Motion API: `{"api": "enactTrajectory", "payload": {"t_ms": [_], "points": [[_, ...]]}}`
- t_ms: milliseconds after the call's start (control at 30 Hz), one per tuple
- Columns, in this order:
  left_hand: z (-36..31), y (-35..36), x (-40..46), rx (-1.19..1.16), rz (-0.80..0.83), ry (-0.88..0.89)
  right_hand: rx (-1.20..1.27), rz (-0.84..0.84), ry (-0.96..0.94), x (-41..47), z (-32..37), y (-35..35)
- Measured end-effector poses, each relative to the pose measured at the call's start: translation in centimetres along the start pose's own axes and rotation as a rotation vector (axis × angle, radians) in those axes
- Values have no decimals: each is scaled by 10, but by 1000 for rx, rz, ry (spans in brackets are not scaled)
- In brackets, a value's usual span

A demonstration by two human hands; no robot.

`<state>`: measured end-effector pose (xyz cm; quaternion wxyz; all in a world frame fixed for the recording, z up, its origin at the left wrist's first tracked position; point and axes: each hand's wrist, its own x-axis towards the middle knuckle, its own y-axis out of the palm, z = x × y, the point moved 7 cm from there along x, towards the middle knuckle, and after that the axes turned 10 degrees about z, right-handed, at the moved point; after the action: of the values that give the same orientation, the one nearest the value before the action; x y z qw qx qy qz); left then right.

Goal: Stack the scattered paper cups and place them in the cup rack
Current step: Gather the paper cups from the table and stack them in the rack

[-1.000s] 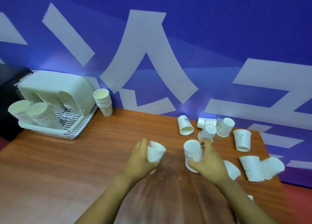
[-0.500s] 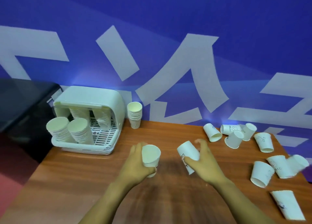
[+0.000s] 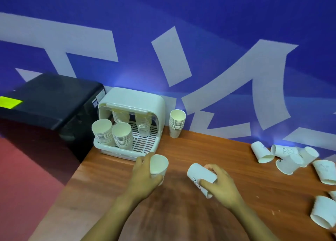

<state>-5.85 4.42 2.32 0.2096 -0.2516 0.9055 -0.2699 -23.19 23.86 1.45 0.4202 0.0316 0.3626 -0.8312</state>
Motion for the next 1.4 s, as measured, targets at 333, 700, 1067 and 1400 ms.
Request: {"api": "enactTrajectory", "payload": {"t_ms": [333,700,1067,1400], "points": [[15,-47,16,14,-60,-3,103,63,88,12,9,41],[0,-72,97,867,-12,147,34,-160,129,15,45,33],[28,-34,149,1287,283,190,-31,-149,243,0,17,44],[24,-56,132,932,376,278,0,-180,124,14,58,53]]}}
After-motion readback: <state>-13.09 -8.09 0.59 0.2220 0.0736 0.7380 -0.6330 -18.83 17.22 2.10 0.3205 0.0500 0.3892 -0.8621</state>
